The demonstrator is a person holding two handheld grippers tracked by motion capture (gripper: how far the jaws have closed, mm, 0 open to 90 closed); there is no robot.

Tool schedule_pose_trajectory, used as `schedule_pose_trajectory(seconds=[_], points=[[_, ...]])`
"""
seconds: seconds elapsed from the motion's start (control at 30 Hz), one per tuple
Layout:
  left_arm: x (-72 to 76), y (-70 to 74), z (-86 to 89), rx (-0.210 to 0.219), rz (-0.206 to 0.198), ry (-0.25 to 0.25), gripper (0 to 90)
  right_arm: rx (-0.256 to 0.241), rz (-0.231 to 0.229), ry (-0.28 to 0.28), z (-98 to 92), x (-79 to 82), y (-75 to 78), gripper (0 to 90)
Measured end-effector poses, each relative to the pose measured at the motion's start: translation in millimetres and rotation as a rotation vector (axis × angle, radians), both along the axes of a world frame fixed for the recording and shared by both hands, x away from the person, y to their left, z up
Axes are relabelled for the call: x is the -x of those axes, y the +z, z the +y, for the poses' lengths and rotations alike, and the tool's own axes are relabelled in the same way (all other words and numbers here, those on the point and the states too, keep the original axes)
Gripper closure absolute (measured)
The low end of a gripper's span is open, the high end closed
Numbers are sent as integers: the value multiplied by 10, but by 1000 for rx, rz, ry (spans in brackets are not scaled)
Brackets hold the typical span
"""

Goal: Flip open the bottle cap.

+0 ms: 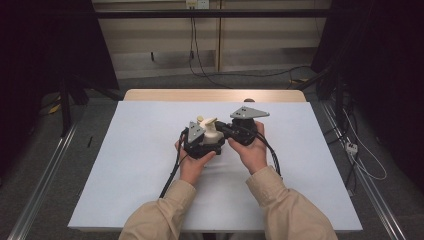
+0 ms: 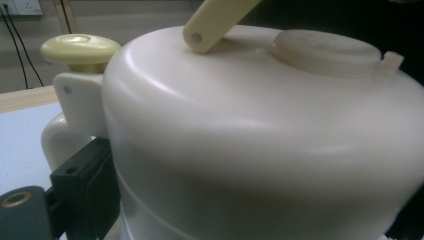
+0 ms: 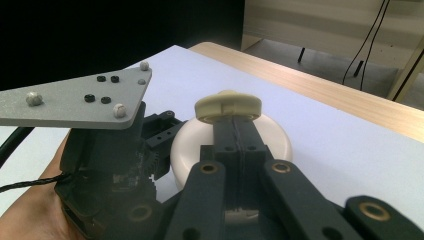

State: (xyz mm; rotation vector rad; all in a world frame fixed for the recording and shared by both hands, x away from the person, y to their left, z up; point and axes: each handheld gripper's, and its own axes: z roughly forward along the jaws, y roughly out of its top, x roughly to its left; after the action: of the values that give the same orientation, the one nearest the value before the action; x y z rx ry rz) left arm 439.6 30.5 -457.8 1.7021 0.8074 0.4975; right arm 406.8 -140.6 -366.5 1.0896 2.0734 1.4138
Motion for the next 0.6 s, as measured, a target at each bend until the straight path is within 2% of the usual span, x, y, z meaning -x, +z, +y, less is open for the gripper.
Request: schedule_pose_trajectory(seconds=[0.6], points=[[1, 0, 0, 1, 1, 1, 60, 1, -7, -3, 50, -56, 12, 900]])
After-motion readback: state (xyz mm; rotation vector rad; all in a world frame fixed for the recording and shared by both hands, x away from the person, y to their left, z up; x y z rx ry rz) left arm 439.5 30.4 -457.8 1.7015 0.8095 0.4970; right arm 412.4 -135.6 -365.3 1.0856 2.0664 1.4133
